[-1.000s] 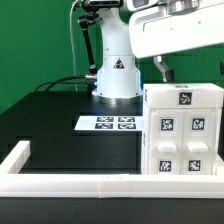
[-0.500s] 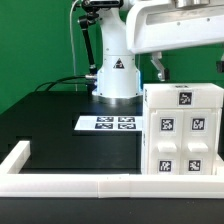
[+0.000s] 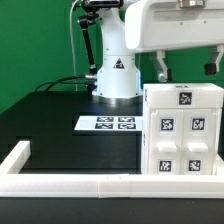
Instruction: Assemble cabinet
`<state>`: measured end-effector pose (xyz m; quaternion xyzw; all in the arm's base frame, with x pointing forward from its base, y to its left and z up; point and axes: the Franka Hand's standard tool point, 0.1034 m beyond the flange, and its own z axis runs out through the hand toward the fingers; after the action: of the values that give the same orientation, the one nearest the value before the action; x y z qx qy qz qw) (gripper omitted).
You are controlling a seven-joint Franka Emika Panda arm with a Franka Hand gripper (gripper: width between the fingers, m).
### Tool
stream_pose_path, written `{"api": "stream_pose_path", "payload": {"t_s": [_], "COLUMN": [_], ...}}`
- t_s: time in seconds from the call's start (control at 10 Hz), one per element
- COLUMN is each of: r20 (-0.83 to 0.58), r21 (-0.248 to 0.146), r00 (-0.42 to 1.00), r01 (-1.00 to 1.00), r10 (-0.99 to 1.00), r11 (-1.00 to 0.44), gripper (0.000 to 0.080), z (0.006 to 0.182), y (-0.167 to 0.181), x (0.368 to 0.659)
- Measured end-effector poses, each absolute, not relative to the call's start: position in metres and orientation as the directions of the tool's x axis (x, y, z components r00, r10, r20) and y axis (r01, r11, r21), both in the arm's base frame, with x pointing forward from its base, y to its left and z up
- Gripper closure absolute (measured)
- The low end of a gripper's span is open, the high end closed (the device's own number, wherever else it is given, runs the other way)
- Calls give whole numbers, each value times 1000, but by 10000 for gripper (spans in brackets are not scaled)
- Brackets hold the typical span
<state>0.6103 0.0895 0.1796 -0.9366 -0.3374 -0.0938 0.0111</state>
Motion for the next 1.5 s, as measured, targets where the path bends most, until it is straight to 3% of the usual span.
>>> {"api": "stream_pose_path", "payload": {"t_s": [0.1,0.4,0.7,1.1,1.4,1.5], "r20": [165,71,-20,-62,-61,-61], "r21": [71,109,122,113,111,111], "r00": [673,469,259,57,75,77], "r01": [721,874,959,992,992,991], "r10": [721,880,966,996,995,995], "r11": [-689,-474,-254,-49,-68,-70], "gripper": [2,2,2,2,2,98], "z": [179,173,167,160,154,154], "y": [89,90,89,85,85,84], "x": [611,606,600,599,599,599]}}
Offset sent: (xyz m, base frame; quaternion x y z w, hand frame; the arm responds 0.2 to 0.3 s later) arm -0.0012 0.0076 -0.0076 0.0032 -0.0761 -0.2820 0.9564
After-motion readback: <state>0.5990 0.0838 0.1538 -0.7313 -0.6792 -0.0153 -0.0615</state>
